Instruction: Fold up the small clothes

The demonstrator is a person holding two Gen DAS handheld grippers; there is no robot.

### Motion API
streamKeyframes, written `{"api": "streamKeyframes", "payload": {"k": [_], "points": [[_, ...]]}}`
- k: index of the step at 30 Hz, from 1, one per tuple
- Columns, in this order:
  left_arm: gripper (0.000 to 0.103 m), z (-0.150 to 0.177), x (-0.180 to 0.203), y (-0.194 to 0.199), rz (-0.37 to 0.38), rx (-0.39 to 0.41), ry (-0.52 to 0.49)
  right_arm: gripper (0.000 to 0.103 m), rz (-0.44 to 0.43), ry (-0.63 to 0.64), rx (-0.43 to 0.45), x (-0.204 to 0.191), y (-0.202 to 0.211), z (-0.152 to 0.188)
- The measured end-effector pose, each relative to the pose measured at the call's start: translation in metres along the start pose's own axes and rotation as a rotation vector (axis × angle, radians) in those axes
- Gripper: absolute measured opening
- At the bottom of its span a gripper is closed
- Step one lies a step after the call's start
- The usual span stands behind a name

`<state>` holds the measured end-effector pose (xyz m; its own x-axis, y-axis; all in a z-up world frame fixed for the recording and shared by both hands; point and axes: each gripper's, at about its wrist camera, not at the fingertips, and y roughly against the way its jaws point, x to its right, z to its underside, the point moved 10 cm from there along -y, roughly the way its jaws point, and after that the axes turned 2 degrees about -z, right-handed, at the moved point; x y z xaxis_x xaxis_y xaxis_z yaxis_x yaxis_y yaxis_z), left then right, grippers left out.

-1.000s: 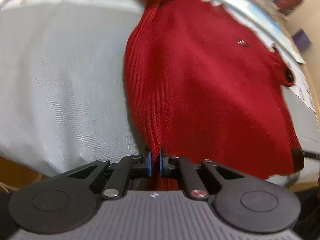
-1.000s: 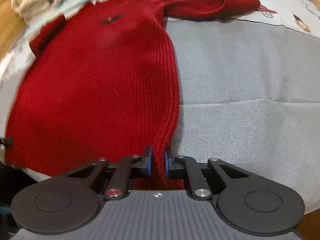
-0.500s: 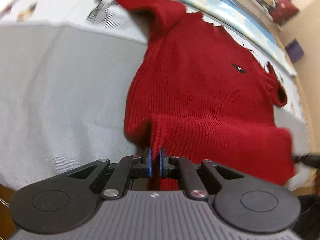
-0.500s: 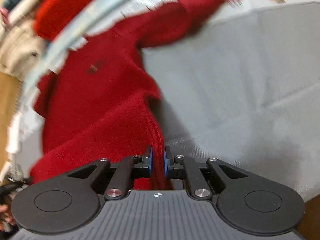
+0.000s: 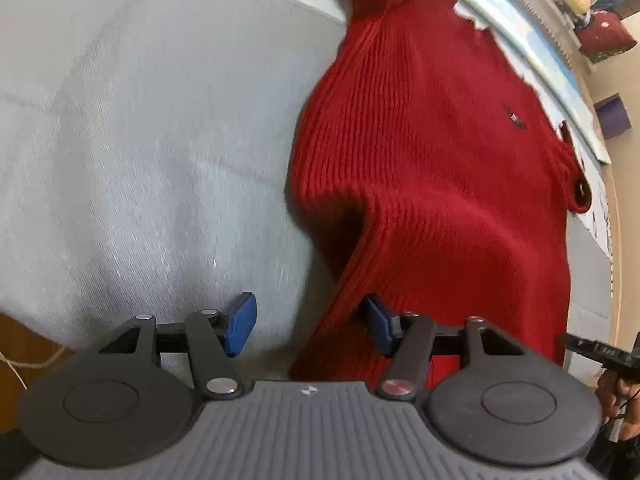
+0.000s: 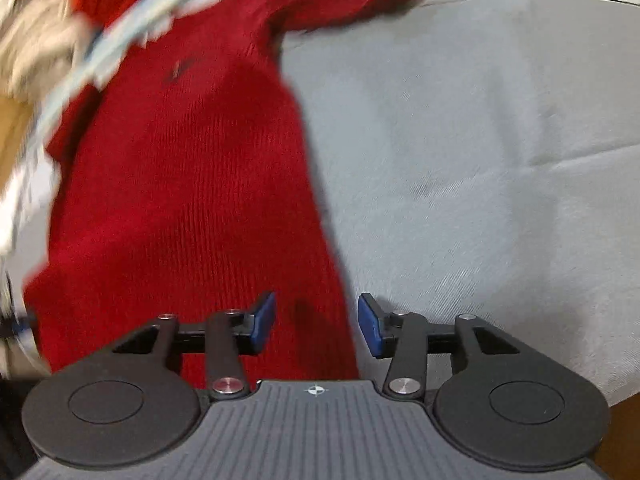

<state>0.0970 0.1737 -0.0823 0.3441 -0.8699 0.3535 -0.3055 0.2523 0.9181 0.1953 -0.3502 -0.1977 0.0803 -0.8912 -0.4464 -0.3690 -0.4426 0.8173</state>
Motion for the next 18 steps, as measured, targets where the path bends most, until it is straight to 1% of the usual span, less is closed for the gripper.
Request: {"api": "streamKeyframes", "payload": {"k": [1,3,4,5,6,7,9,10,11,12,14,16,18], "points": [[0.064,0.002,0.001,-0.003,0.004,-0.006,-0.003,0.048,0.009,0.016,-0.028,-0.002,-0.003,0.006],[0.063,0.004,0.006,-0.008,0.024,-0.018,-0.013,0.050,0.035,0.079,-0.040,-0.011,-0.006,0.013],[0.051,0.005,0.009,-0.010,0.029,-0.022,-0.026,0.047,0.048,0.109,-0.041,-0.014,-0.007,0.014],[0.017,0.007,0.013,-0.011,0.034,-0.027,-0.056,0.026,0.052,0.117,-0.039,-0.016,-0.006,0.015],[0.008,0.008,0.018,-0.010,0.037,-0.027,-0.094,0.013,0.058,0.110,-0.031,-0.016,-0.005,0.014],[0.008,0.009,0.021,-0.005,0.042,-0.012,-0.131,0.011,0.054,0.094,-0.014,-0.016,-0.003,0.011],[0.008,0.007,0.024,0.014,0.033,0.053,-0.183,0.010,0.022,0.067,0.058,-0.017,0.016,0.003],[0.007,0.005,0.024,0.027,0.046,0.089,-0.192,0.010,-0.007,0.054,0.121,-0.019,0.033,-0.005],[0.007,0.002,0.026,0.042,0.075,0.129,-0.184,0.010,-0.056,0.032,0.184,-0.021,0.052,-0.012],[0.007,0.002,0.024,0.056,0.090,0.162,-0.181,0.010,-0.103,0.011,0.229,-0.021,0.067,-0.016],[0.007,0.002,0.020,0.075,0.063,0.207,-0.210,0.010,-0.171,-0.041,0.300,-0.016,0.093,-0.020],[0.007,0.007,0.018,0.073,0.023,0.191,-0.242,0.010,-0.180,-0.072,0.299,-0.012,0.092,-0.021],[0.007,0.012,0.017,0.059,-0.045,0.153,-0.289,0.010,-0.129,-0.065,0.260,-0.009,0.081,-0.019]]}}
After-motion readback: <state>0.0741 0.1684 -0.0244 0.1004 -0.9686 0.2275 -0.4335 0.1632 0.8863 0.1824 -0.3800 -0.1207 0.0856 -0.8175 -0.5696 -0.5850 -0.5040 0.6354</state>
